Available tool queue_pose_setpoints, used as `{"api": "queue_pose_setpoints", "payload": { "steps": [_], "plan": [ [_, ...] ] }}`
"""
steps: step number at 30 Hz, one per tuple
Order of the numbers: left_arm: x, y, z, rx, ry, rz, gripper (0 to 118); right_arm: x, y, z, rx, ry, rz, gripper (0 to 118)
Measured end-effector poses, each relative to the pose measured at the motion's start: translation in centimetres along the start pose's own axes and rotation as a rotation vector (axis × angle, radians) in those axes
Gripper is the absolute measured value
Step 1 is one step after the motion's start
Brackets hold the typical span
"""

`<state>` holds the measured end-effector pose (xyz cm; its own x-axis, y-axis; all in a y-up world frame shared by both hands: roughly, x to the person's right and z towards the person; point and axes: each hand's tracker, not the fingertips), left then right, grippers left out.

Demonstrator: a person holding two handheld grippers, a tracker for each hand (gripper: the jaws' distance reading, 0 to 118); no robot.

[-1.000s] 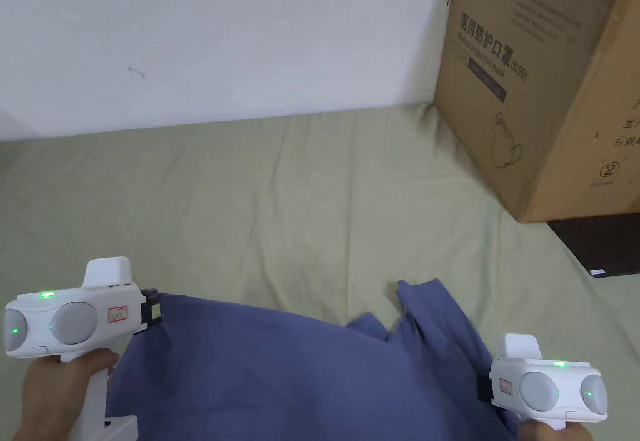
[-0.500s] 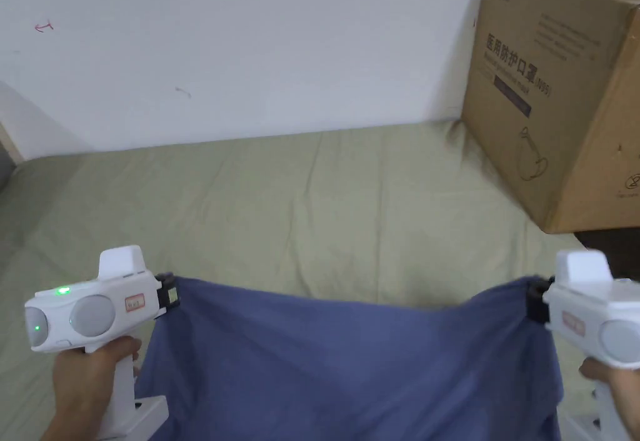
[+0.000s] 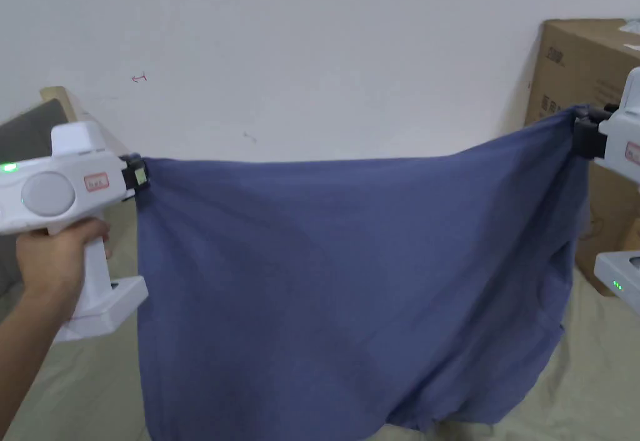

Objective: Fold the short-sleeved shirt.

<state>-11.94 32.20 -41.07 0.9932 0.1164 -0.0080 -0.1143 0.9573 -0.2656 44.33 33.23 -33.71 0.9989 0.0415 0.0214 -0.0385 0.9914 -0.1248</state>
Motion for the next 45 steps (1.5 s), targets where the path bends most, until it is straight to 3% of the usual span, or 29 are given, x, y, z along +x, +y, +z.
{"api": "queue_pose_setpoints", "payload": {
  "steps": [11, 18, 32, 39, 45],
  "plan": [
    [0.9, 10.3, -2.4, 0.154, 0.048, -0.013, 0, 1.5, 8.0, -5.0, 0.149, 0.021, -0.121, 2],
    [1.7, 11.0, -6.4, 0.179, 0.067, -0.045, 0, 2.0, 8.4, -8.2, 0.169, 0.018, -0.12, 2],
    [2.1, -5.6, -14.6, -0.042, 0.072, -0.045, 0, 1.2, -8.1, -12.0, -0.093, 0.015, -0.098, 2],
    [-0.1, -14.1, -11.5, -0.171, 0.059, -0.012, 0, 0.1, -16.0, -8.6, -0.21, 0.047, -0.133, 2],
    [-3.3, -21.6, -6.8, -0.293, 0.068, -0.059, 0, -0.6, -21.8, -1.8, -0.289, 0.08, -0.167, 2]
  ]
}}
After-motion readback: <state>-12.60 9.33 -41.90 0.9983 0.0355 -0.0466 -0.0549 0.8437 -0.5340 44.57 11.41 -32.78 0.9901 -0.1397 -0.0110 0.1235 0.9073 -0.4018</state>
